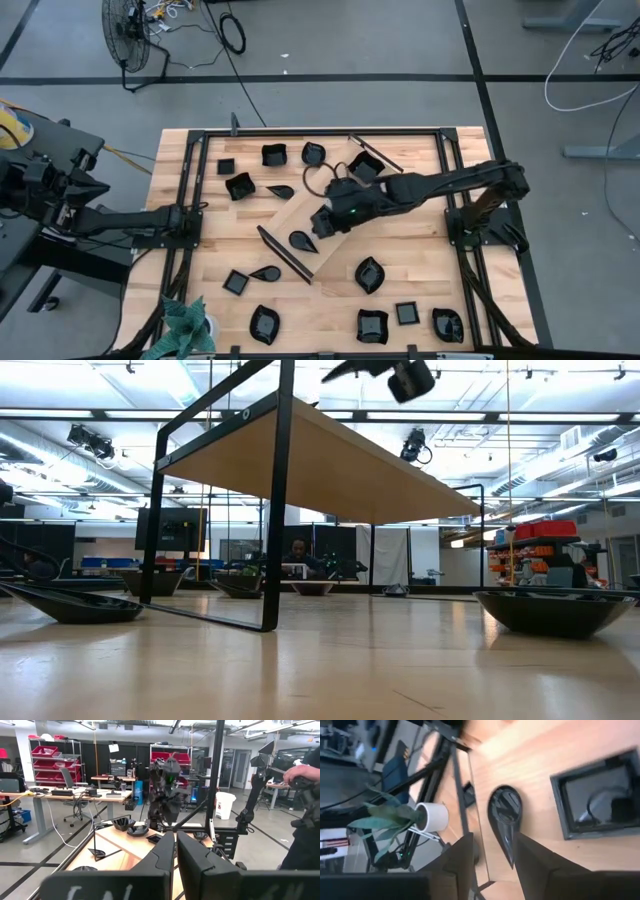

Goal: Pick & Place Mini shaped plates
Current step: Stack the black leaf shaped bowl on top of the black leaf shaped bowl on the shelf

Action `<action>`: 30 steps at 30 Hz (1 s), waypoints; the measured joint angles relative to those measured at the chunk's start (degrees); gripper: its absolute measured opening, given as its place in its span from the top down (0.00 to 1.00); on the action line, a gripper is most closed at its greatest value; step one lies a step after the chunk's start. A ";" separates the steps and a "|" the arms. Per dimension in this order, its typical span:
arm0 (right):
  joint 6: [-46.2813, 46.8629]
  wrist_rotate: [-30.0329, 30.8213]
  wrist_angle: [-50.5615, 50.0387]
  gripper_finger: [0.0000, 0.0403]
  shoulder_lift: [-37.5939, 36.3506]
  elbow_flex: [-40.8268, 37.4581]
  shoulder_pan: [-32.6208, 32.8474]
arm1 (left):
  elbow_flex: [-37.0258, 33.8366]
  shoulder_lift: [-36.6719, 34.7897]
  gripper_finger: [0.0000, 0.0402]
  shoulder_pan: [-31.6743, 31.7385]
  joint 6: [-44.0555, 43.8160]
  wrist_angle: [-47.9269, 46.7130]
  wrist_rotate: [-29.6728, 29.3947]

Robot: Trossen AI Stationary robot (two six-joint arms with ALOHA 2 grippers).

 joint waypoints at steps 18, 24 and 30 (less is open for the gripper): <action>-9.39 5.47 -0.35 0.65 -17.84 -17.95 0.04 | 0.00 0.00 0.94 0.01 -0.01 0.02 0.00; -14.48 5.44 -0.39 0.65 -24.40 -24.68 0.11 | 0.00 0.00 0.94 0.01 0.00 0.00 0.00; -18.80 5.29 -1.69 0.65 -28.59 -28.64 1.51 | 0.00 0.00 0.94 0.01 0.00 0.01 0.00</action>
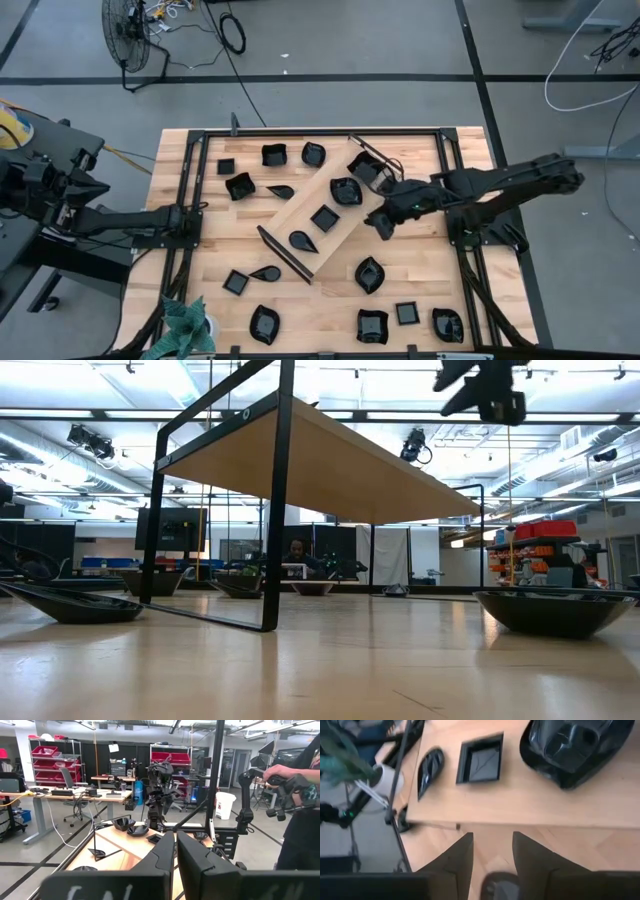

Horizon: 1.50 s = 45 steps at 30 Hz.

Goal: Pick & Place Mini shaped plates
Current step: Stack the black leaf shaped bowl on top of the black leaf shaped bowl on the shelf

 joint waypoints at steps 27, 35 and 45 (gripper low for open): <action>19.02 0.73 -1.75 0.65 -3.16 -14.77 20.20 | 0.00 0.00 0.94 0.01 0.00 0.01 0.00; 33.14 1.23 1.22 0.65 -0.65 -21.75 23.72 | 0.00 0.00 0.94 0.02 0.00 0.00 0.01; 40.21 1.28 17.62 0.65 5.65 -24.27 24.15 | 0.00 0.00 0.94 0.02 0.00 -0.01 0.00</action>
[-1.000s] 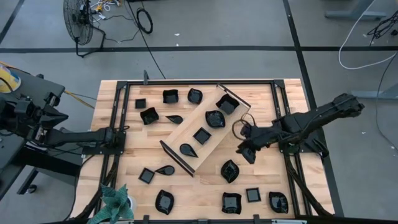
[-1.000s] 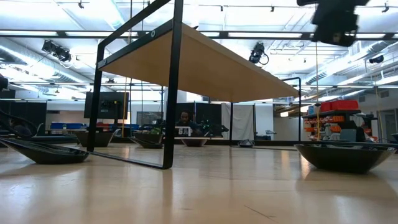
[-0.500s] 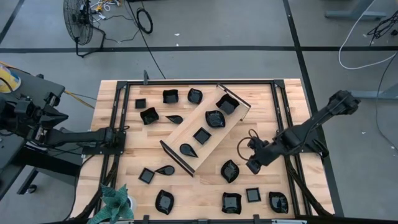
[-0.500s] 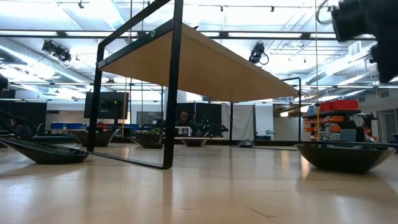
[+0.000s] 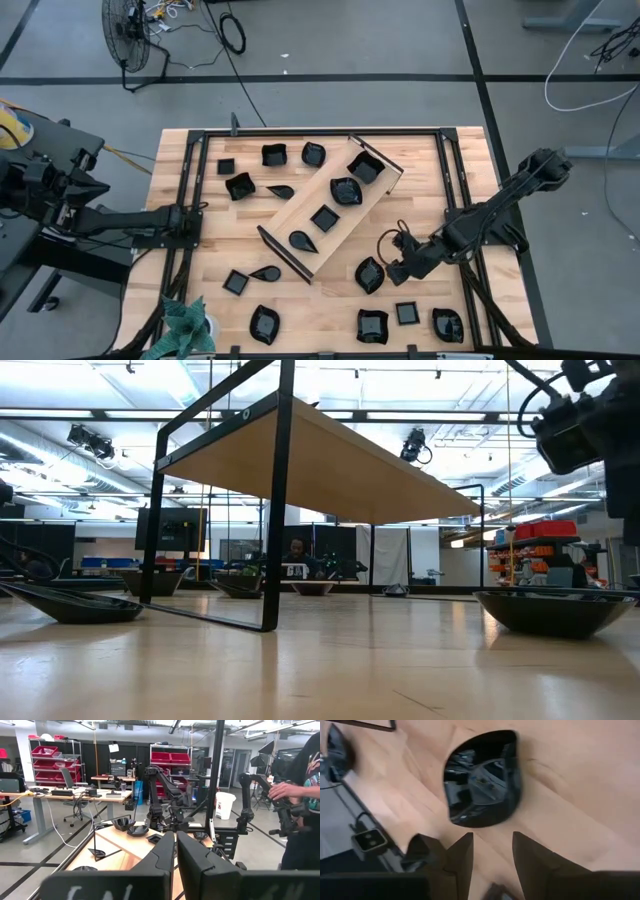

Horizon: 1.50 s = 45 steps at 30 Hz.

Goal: Pick & Place Mini shaped plates
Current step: Stack the black leaf shaped bowl on top of the black leaf shaped bowl on the shelf

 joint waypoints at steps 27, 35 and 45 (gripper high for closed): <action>4.23 1.17 7.43 0.65 12.13 -0.04 -1.82 | 0.00 0.00 0.94 -0.02 0.00 0.01 0.01; 5.41 1.03 7.57 0.76 12.13 -0.04 -2.19 | 0.00 0.00 0.94 0.00 0.00 0.02 0.01; 5.77 0.33 7.55 0.96 12.13 -0.04 -2.67 | 0.00 0.00 0.94 -0.02 -0.01 0.00 0.01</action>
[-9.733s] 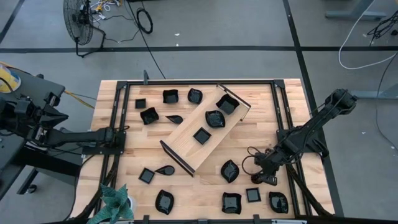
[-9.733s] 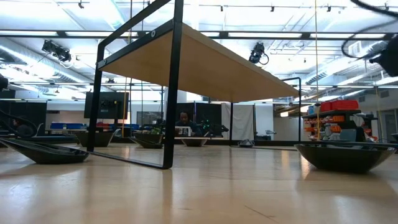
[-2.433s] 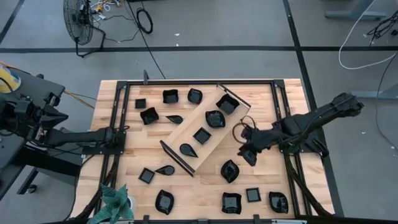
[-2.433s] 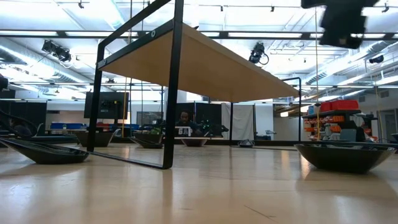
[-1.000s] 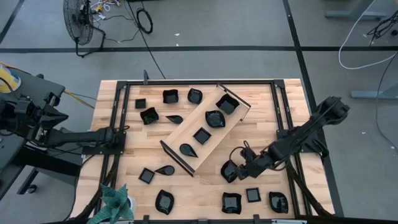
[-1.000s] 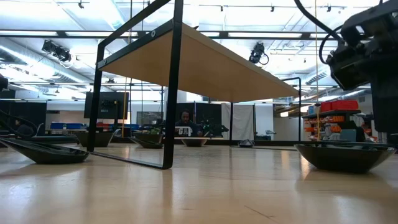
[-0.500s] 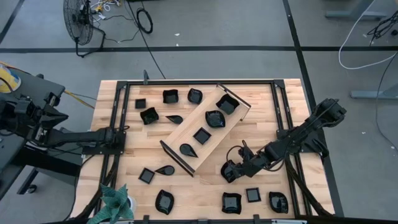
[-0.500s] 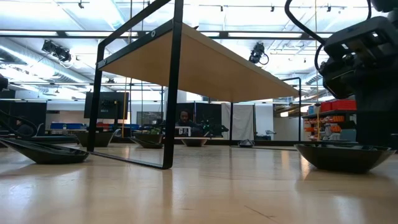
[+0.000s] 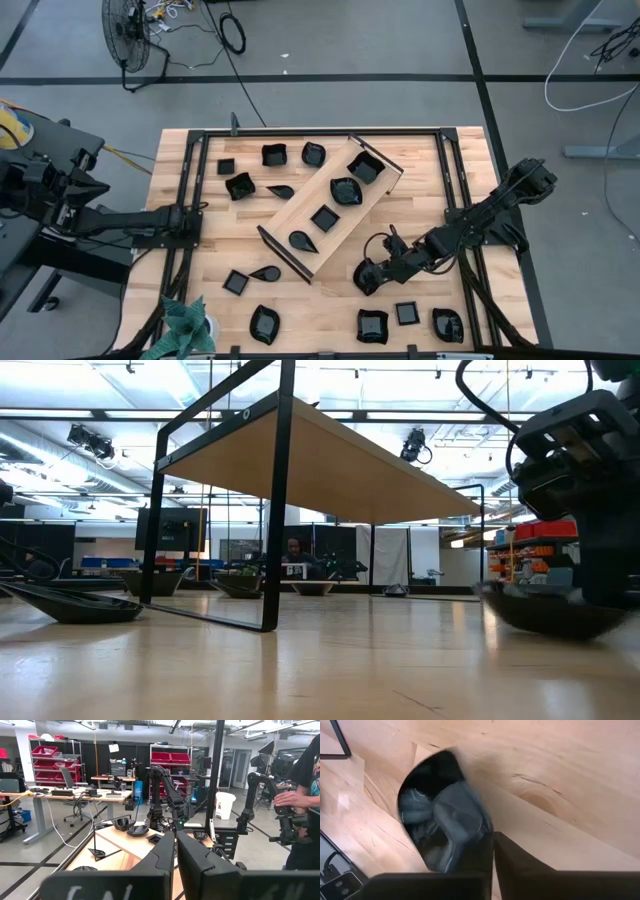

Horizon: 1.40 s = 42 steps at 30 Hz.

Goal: Pick & Place Mini shaped plates
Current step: Stack the black leaf shaped bowl on top of the black leaf shaped bowl on the shelf

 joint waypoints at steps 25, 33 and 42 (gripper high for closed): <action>1.29 2.21 0.32 1.00 -4.01 0.04 0.02 | 0.00 0.00 0.94 -0.01 0.01 0.01 -0.02; 1.29 2.38 -3.06 1.00 -8.07 0.48 0.20 | 0.00 0.00 0.94 -0.01 0.01 -0.01 -0.02; -4.14 3.37 -12.51 1.00 -12.77 4.44 0.20 | 0.00 0.00 0.94 0.00 0.01 0.01 0.00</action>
